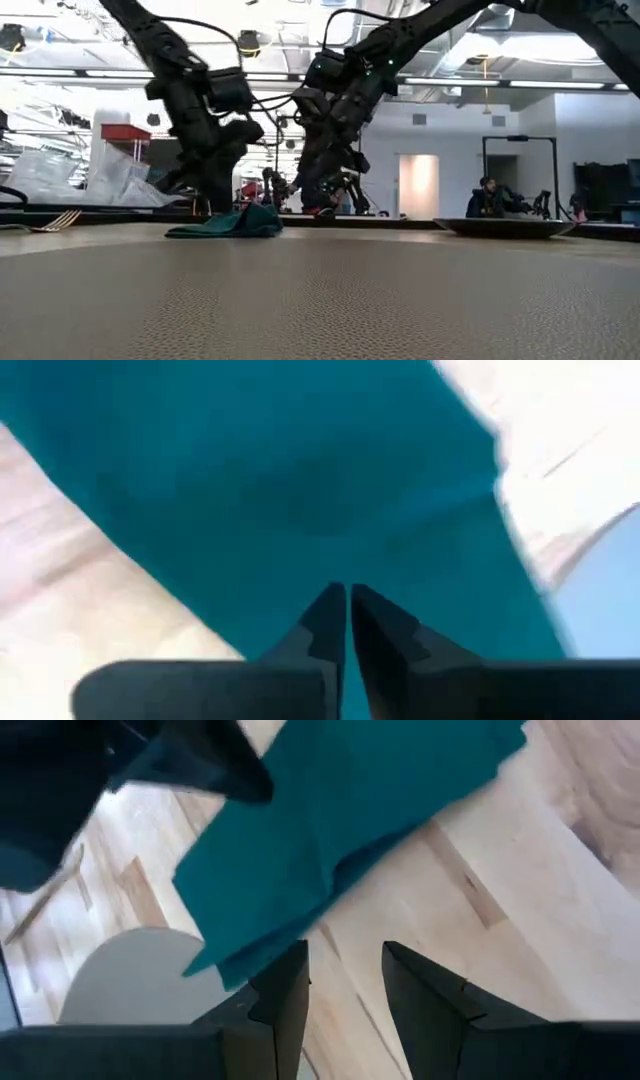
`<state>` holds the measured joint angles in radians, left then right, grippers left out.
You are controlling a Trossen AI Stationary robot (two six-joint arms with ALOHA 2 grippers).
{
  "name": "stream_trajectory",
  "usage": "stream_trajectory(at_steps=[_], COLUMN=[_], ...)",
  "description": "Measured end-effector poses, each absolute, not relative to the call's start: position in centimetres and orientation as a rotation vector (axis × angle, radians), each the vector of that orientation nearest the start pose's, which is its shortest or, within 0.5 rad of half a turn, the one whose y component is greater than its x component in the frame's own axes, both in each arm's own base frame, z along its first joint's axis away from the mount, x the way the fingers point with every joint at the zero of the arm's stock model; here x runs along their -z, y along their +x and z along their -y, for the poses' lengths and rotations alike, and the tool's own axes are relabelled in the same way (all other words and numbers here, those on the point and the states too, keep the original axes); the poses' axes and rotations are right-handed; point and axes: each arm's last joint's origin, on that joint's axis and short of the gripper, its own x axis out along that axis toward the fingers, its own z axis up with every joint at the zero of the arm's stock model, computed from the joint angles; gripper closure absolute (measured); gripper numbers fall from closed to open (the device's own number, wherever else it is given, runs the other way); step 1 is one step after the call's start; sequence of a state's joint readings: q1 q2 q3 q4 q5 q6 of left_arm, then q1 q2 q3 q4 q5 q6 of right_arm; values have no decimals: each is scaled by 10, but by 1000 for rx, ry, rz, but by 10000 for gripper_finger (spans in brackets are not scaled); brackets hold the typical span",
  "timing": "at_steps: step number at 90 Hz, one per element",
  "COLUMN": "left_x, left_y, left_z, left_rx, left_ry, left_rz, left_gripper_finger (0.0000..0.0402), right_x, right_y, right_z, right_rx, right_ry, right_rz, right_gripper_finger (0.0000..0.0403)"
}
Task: Set table place
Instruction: Fold the green napkin
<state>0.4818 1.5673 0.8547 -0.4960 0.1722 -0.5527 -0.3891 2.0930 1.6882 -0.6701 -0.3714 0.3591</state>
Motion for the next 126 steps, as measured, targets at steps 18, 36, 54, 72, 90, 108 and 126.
stream_trajectory(at_steps=[18, 36, 54, 72, 90, 108, 126], left_x=[-145, -147, -167, -199, -220, -239, -277], left_y=[269, 289, 300, 305, 288, 247, 196], left_z=[-124, -135, -156, -174, -187, -199, -216], left_rx=[-529, -537, -595, -583, -594, -656, -785], left_ry=[-762, -784, -828, -794, -660, -564, -587], left_rz=[-1260, -1175, -1035, -976, -1163, -1316, -1218], left_gripper_finger=[401, 402, 402, 402, 402, 402, 402], right_x=[-214, -242, -272, -267, -266, -233, -185], right_y=[407, 393, 378, 381, 395, 390, 386], right_z=[166, 169, 177, 182, 176, 168, 168], right_rx=[195, 192, 174, 138, 67, 114, 238], right_ry=[705, 665, 560, 471, 449, 505, 750], right_rz=[-1051, -1006, -931, -920, -843, -963, -867], right_gripper_finger=[285, 285, 285, 277, 237, 224, 237])
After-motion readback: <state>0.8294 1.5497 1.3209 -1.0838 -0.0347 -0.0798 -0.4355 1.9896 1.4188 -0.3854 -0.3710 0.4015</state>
